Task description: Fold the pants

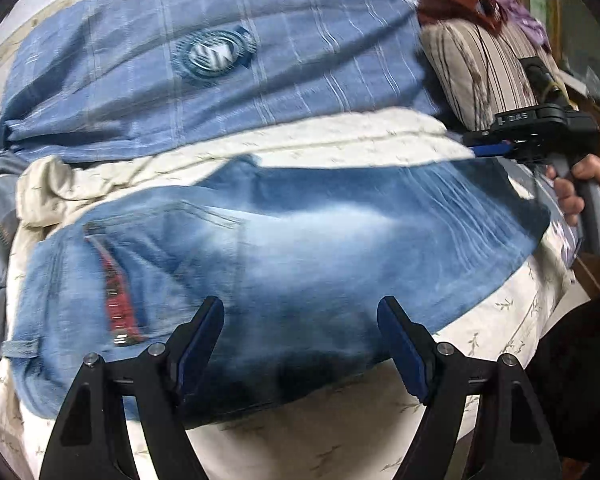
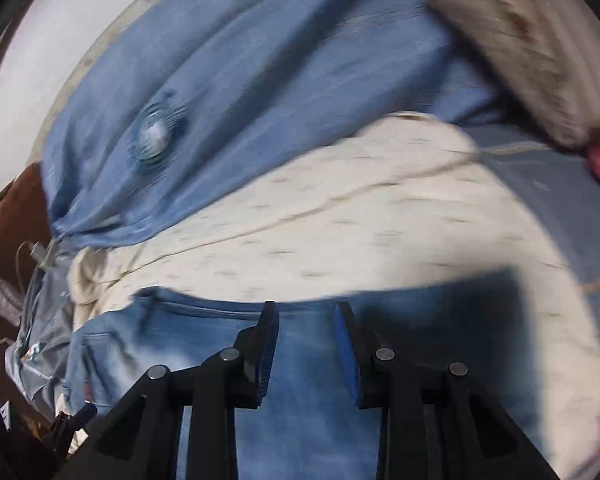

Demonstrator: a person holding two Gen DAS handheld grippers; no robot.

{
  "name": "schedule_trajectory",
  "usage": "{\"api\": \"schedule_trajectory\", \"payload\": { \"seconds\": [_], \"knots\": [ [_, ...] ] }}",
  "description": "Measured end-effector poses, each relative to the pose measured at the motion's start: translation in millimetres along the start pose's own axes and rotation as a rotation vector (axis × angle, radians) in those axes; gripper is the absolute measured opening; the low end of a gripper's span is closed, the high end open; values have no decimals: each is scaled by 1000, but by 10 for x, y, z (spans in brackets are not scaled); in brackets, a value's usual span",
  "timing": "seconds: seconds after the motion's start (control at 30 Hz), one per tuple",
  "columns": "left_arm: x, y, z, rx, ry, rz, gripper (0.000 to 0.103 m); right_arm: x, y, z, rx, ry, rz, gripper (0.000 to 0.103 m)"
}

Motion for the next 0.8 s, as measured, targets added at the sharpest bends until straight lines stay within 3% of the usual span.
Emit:
{"api": "schedule_trajectory", "payload": {
  "seconds": [0.17,0.2,0.37,0.5,0.7,0.8],
  "knots": [
    [-191,-244,-44,91,-42,0,80,-584,-274,23,28,-120,-90,32],
    [-204,-284,-59,108,-47,2,79,-631,-304,30,12,-124,-67,32],
    [-145,-293,-50,111,-27,-8,80,-581,-46,49,-110,-106,-53,32],
    [1,-243,17,82,50,-28,80,-432,208,-131,-128,-67,12,32],
    [152,-264,32,72,109,24,80,-338,408,-637,-60,-46,23,32],
    [105,-332,-7,101,68,64,80,-431,300,-843,29,-74,0,32]
  ]
}}
Point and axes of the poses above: each gripper's, at about its wrist camera, not at the fingertips, and y roughly against the way its jaws point, x to its left, z to its top, the point moved 5 cm from there along -y, roughly the way its jaws point, and after that the axes turned 3 degrees about -y, right-handed, at the moved point
